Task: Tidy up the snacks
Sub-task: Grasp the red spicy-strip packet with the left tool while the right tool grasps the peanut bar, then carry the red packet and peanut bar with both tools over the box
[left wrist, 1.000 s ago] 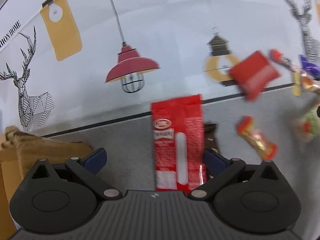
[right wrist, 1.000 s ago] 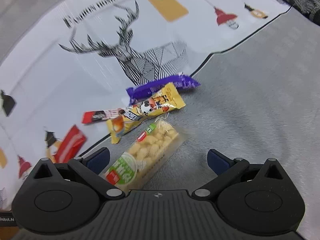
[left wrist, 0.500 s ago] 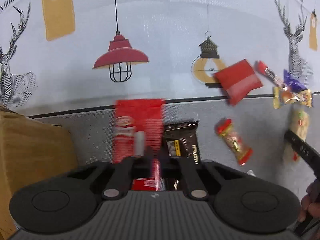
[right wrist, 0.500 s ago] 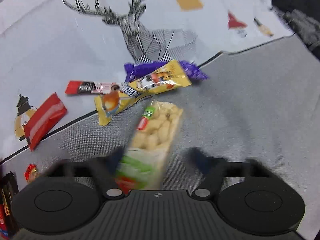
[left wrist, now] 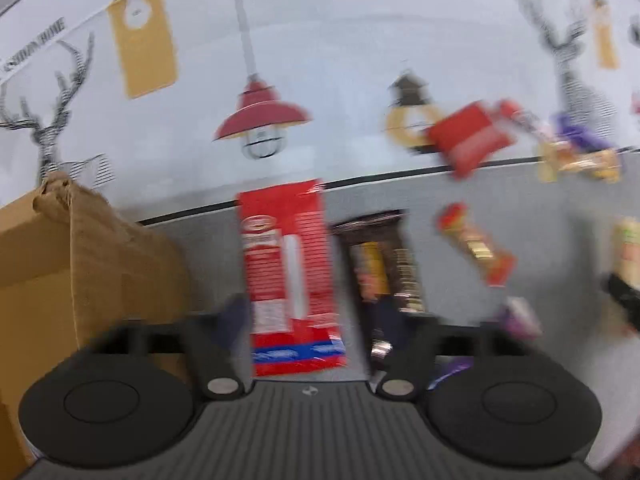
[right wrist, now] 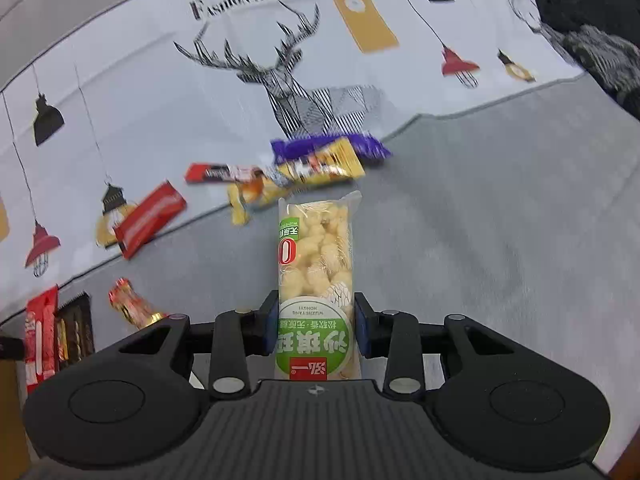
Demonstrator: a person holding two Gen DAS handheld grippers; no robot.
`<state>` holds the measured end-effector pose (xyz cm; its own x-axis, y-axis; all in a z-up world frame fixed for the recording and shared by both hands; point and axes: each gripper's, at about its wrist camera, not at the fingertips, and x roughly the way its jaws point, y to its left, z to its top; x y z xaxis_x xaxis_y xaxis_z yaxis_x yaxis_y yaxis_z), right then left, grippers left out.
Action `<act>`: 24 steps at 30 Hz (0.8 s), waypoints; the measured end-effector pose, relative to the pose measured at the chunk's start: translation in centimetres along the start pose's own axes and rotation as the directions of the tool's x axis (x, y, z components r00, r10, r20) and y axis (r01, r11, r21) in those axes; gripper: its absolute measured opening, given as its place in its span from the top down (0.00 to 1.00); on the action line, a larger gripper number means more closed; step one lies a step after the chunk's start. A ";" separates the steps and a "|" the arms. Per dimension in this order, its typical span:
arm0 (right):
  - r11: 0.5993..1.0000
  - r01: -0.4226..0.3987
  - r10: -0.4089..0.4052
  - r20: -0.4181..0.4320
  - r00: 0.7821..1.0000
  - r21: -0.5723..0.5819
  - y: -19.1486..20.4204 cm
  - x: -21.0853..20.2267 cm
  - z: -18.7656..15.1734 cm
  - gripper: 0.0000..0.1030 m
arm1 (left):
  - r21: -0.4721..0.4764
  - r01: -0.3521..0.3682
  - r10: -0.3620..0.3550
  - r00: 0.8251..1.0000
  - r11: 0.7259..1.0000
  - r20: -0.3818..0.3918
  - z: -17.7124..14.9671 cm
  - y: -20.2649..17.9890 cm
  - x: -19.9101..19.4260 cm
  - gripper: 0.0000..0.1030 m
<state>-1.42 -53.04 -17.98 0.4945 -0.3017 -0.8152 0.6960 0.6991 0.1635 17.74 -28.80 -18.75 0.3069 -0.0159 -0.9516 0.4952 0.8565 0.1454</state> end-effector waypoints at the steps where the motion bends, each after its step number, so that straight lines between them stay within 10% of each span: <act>1: 1.000 -0.003 0.003 -0.008 1.000 0.010 -0.2 0.1 -0.1 0.63 | 0.014 -0.023 0.023 1.000 1.000 0.001 0.1 -0.3 0.7 0.21; 10: 0.999 -0.024 0.025 -0.030 0.999 0.032 -0.9 1.7 -0.4 0.63 | -0.034 -0.010 0.008 0.998 0.999 -0.057 1.3 0.2 5.2 0.06; 11: 0.999 -0.021 0.022 -0.036 0.999 0.035 -1.0 2.0 -0.5 0.63 | -0.047 0.003 -0.006 0.998 0.999 -0.057 1.3 0.4 5.2 0.10; 13: 0.999 -0.008 0.009 -0.043 0.999 0.037 -1.3 2.5 -0.6 0.63 | -0.102 0.072 -0.076 0.997 0.992 -0.031 1.2 0.8 4.0 0.52; 24: 0.997 -0.072 0.071 0.058 0.996 0.008 -0.3 -5.1 -2.0 0.63 | -0.028 0.071 -0.066 0.985 0.997 0.162 -3.5 0.0 -8.7 0.57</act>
<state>-5.20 -50.37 -14.96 0.5721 -0.2886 -0.7677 0.6633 0.7134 0.2261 12.25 -26.83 -11.38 0.4011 -0.1557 -0.9027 0.4926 0.8675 0.0693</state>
